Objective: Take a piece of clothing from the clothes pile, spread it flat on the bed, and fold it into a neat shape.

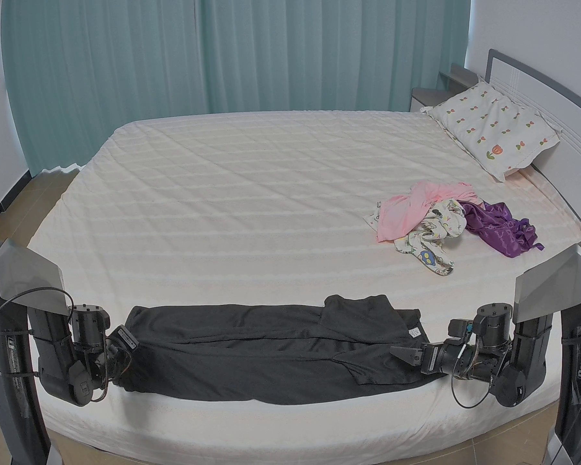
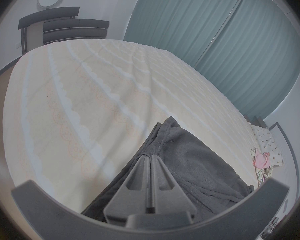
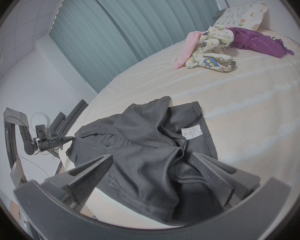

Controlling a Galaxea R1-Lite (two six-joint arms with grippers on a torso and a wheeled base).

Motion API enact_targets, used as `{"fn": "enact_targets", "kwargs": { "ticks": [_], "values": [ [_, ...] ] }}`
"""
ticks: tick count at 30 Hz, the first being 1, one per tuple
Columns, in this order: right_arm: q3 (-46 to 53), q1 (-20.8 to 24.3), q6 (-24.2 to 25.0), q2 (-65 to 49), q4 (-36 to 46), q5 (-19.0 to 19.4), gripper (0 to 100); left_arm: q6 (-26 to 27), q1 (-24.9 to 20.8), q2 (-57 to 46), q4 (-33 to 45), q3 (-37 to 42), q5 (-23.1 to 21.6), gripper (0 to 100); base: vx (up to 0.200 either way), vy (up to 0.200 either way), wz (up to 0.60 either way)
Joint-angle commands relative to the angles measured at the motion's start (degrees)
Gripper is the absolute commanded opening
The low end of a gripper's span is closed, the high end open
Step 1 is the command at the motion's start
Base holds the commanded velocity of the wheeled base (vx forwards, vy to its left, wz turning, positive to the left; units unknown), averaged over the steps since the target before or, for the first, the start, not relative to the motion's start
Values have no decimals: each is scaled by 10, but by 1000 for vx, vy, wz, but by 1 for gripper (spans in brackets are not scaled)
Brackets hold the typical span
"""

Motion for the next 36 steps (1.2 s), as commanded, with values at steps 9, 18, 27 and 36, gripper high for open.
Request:
{"fn": "enact_targets", "kwargs": {
  "ticks": [9,18,27,36],
  "values": [
    [-33,1,-8,47,-6,4,0,-2,0,7,0,-1,0,0,0,0,0],
    [-77,-16,-3,44,-6,-6,0,-2,0,15,0,3,2,0,0,0,0],
    [-103,-16,-2,59,-3,-25,0,-2,6,18,0,5,2,0,0,0,0],
    [-113,-16,1,68,-3,-25,0,-2,6,28,1,5,0,0,0,0,0]
  ]
}}
